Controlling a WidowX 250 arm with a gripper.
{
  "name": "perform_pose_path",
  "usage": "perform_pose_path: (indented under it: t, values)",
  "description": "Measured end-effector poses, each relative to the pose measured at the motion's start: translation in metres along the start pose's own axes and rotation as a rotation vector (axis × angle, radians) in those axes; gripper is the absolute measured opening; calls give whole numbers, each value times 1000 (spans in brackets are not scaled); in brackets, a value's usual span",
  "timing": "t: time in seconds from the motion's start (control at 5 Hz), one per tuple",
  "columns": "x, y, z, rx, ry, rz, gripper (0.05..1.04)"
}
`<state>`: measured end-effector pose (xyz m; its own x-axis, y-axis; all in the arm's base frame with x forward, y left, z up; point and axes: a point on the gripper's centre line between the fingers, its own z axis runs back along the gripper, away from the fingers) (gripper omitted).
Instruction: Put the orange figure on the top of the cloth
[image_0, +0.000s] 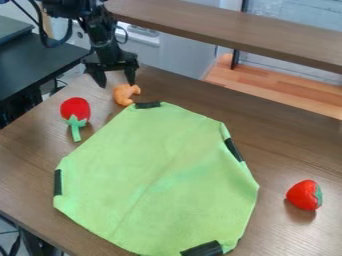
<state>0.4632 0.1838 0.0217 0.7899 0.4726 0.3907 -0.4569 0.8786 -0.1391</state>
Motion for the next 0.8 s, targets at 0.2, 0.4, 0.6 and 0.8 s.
perform_pose_path:
  t: [0.2, 0.4, 0.6, 0.8]
  values:
    - [2, -7, -3, -29, -21, -11, 1000]
    - [-1, -11, -10, -59, -19, -1, 1000]
    - [3, -13, -11, -66, -41, 10, 1000]
    - [7, -16, -12, -54, -71, 7, 1000]
